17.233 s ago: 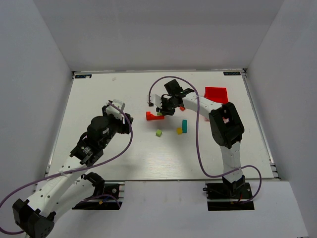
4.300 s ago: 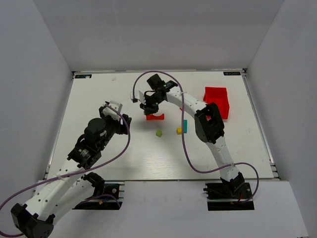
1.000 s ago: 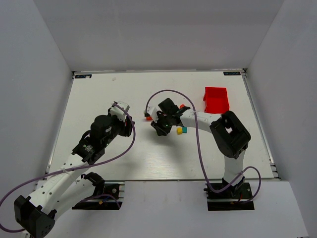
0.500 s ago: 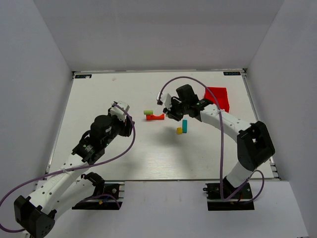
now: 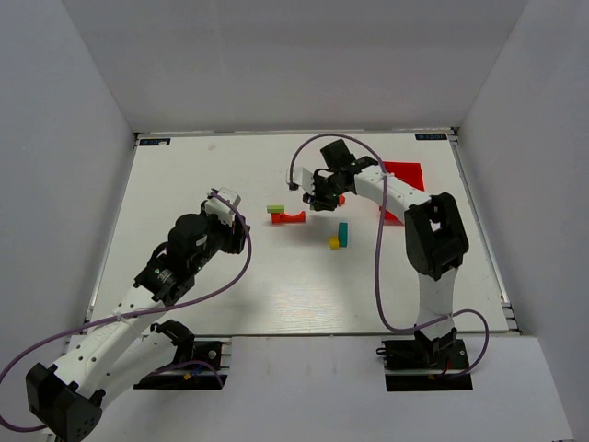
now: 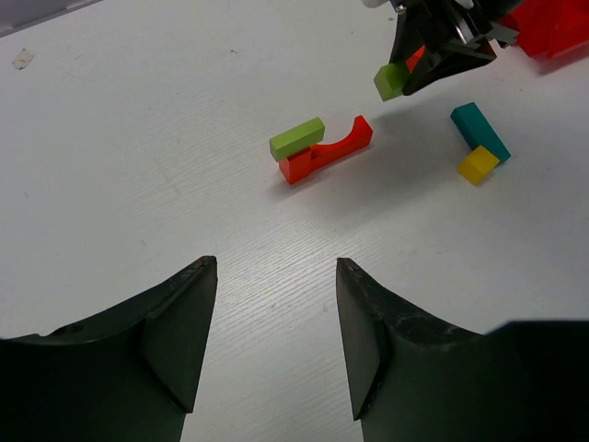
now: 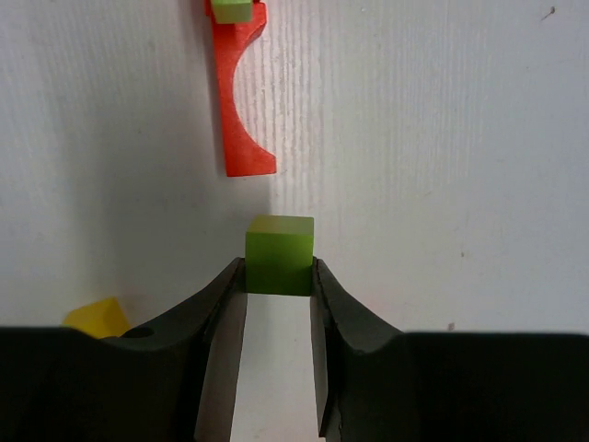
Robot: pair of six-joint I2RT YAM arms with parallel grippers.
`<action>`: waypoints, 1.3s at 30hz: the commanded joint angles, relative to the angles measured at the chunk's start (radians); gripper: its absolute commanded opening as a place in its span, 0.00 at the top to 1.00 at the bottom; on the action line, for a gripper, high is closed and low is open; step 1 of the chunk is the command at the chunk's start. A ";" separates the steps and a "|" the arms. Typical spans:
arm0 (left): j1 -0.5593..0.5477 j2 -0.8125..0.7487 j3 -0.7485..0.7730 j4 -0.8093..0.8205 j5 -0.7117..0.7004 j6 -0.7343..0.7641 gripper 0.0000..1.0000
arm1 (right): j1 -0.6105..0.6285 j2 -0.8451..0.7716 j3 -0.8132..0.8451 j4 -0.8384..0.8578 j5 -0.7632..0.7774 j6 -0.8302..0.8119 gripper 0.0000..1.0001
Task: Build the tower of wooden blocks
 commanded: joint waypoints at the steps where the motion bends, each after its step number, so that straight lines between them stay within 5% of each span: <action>1: 0.002 -0.014 0.017 0.007 0.009 0.000 0.35 | -0.011 0.038 0.084 -0.095 -0.057 -0.090 1.00; 7: 0.002 -0.014 0.017 0.007 0.009 0.000 0.35 | -0.016 0.169 0.240 -0.239 -0.071 -0.139 1.00; 39: 0.002 -0.014 0.017 0.007 0.018 0.000 0.35 | -0.011 0.225 0.240 -0.236 -0.131 -0.098 1.00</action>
